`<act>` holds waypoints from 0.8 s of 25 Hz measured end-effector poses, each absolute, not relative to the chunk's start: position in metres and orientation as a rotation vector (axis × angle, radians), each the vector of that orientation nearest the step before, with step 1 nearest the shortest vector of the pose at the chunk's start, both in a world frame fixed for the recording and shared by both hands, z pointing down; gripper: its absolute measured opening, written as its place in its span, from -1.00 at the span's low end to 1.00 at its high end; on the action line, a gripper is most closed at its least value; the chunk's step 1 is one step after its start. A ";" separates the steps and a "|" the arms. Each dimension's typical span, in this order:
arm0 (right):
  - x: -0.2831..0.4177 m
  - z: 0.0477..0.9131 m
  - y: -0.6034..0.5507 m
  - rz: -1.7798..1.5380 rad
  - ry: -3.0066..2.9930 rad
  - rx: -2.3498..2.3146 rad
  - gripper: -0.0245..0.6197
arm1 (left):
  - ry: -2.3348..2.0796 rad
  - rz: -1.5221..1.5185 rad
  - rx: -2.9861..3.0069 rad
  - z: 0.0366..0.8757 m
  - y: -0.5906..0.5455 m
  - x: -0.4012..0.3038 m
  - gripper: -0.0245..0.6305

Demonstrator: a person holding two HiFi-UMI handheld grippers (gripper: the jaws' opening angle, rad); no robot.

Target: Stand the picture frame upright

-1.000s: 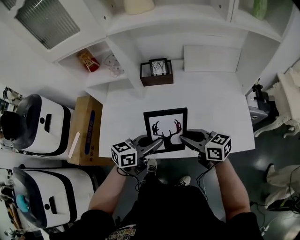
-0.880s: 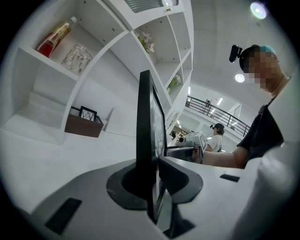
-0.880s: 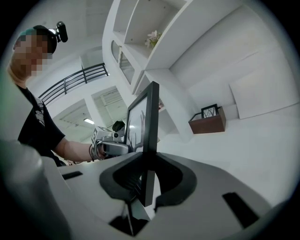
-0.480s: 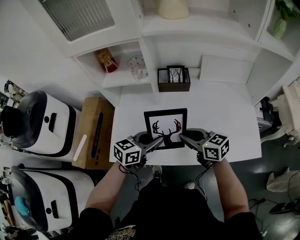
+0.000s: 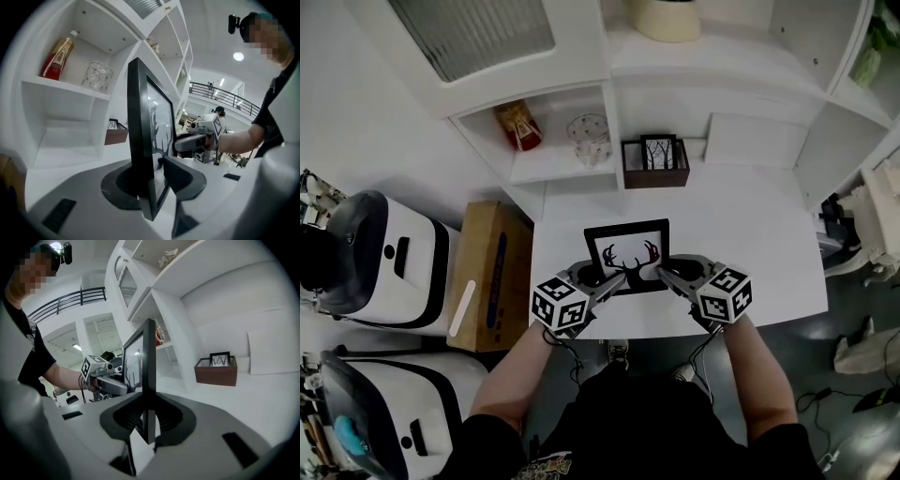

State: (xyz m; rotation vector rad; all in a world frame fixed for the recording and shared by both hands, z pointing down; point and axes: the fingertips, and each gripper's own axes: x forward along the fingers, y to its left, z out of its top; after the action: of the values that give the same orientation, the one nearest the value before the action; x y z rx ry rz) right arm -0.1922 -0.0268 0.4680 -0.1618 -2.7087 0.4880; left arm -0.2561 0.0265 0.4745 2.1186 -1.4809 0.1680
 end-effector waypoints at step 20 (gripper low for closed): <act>-0.274 0.520 -0.066 0.359 -2.645 0.039 -0.70 | -1.495 0.326 2.106 0.530 -0.016 -0.342 -0.42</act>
State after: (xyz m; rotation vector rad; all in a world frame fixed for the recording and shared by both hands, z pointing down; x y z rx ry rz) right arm -0.2735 -0.0657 0.5196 0.0386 -2.6446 0.3589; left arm -0.3425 -0.0158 0.5296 2.1056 -1.4954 0.3263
